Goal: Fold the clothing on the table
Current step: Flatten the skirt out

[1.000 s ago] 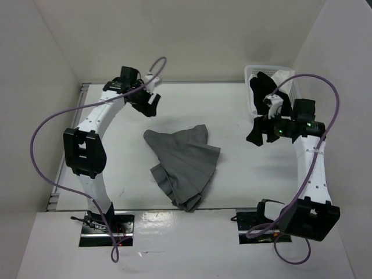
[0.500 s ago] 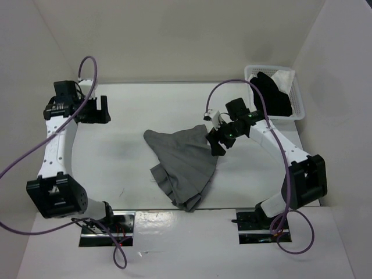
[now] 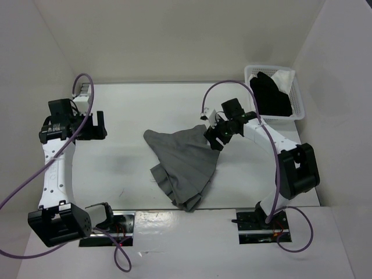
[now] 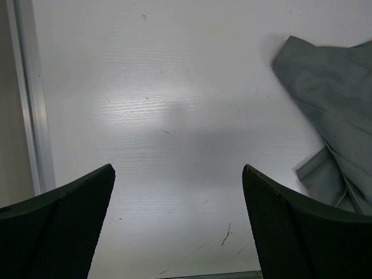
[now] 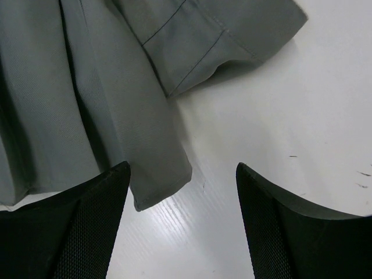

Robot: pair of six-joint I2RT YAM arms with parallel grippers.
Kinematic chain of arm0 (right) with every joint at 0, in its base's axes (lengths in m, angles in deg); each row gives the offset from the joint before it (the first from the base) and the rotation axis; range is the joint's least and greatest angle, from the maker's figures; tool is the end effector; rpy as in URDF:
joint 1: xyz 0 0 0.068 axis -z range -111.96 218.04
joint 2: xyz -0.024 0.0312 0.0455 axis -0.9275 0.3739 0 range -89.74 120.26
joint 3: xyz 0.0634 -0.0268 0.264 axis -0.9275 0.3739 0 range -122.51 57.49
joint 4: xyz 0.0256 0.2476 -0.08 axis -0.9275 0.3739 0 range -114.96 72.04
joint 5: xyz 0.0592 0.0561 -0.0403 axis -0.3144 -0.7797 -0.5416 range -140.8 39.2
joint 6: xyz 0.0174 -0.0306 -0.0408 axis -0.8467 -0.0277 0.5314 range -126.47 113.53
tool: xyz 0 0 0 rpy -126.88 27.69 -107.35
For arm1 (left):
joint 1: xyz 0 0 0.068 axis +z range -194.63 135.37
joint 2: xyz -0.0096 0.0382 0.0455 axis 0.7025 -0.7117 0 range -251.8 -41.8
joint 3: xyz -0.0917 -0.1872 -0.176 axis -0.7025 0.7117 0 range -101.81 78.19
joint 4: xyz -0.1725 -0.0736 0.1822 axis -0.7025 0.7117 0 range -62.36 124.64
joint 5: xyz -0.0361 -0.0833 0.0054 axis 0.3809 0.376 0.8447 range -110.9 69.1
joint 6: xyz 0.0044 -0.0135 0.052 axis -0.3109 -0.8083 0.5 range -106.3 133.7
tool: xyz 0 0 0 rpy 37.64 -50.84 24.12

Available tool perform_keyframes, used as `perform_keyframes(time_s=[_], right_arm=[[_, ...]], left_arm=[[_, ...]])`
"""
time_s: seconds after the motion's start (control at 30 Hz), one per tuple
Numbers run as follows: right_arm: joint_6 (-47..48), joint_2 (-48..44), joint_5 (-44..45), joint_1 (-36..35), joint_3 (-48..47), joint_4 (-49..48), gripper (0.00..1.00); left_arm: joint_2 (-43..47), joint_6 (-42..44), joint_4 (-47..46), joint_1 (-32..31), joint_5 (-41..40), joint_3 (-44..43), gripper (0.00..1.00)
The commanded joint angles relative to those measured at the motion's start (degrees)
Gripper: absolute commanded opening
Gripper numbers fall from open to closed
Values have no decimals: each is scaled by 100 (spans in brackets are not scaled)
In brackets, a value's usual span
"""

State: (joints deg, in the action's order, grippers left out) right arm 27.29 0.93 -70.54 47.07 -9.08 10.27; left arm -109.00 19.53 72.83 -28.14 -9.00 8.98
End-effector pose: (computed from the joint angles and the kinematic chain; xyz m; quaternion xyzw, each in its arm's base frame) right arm 0.3002 0.1279 0.2397 -0.4770 0.8230 0.1353 0.2773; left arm 0.2320 0.0610 0.3510 -0.0437 0.9126 -0.0169 0.4062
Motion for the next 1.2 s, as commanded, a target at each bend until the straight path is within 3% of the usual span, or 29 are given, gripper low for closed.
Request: perform_keyframes(time_s=[0.0, 0.4, 0.47, 0.7, 0.8, 0.83, 0.9, 1.03, 1.17], right_arm=[[332, 47, -247, -21, 38, 98, 78], [439, -15, -451, -179, 153, 354, 78], [491, 38, -451, -241, 153, 354, 74], [544, 573, -451, -530, 153, 406, 42], [544, 653, -451, -592, 153, 459, 23], [544, 732, -399, -653, 100, 459, 12], [466, 785, -294, -654, 100, 381, 4], [298, 619, 269, -523, 161, -94, 0], [359, 679, 497, 250, -180, -147, 0]], left_arm=[[128, 33, 16, 47, -4, 83, 96], [128, 85, 69, 47, 111, 136, 96], [128, 85, 69, 47, 111, 188, 97], [181, 138, 69, 47, 58, 302, 97], [234, 138, 69, 47, 5, 355, 97], [234, 138, 121, 47, 5, 356, 97], [286, 138, 122, 47, -56, 356, 97], [339, 190, 122, 47, -56, 356, 97], [339, 191, 122, 47, -109, 356, 97]])
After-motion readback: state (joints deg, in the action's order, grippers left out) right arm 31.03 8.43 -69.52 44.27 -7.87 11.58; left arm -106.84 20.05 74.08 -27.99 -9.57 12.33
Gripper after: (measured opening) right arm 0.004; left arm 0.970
